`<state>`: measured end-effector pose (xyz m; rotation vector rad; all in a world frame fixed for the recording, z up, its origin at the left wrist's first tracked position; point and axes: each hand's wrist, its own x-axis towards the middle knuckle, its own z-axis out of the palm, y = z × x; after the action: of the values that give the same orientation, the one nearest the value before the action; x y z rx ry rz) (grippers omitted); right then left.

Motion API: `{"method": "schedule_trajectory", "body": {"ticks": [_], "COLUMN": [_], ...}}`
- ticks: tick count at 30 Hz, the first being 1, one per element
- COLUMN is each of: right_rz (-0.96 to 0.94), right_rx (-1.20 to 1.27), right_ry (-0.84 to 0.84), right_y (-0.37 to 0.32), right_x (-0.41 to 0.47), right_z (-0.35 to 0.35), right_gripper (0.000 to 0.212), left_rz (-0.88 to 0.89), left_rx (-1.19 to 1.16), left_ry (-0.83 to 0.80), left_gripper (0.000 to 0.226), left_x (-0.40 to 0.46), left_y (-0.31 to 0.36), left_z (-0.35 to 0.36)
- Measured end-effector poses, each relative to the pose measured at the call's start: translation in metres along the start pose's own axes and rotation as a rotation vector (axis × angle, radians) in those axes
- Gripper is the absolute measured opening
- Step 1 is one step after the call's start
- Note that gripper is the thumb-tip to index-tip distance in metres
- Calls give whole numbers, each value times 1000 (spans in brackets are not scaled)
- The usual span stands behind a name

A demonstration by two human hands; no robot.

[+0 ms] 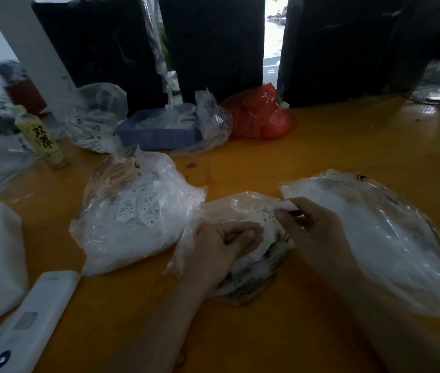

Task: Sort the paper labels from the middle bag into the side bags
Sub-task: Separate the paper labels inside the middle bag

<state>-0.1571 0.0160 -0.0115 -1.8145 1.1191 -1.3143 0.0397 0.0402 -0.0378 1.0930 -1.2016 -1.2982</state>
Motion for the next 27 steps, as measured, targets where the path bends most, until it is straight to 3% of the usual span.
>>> {"method": "schedule_trajectory", "body": {"ticks": [12, 21, 27], "right_rz": [-99, -224, -189], "right_rx": [-113, -359, -403], "right_ry": [-27, -1, -63], "right_y": [-3, 0, -2], "right_x": [-3, -3, -2], "right_z": [3, 0, -2], "right_gripper": [14, 25, 25], "left_rz": [32, 38, 32], "left_rx": [111, 130, 100], "left_ry": [-18, -27, 33], "left_gripper": [21, 17, 23], "left_x": [-1, -2, -2], "left_y": [2, 1, 4], "left_z": [0, -1, 2]}}
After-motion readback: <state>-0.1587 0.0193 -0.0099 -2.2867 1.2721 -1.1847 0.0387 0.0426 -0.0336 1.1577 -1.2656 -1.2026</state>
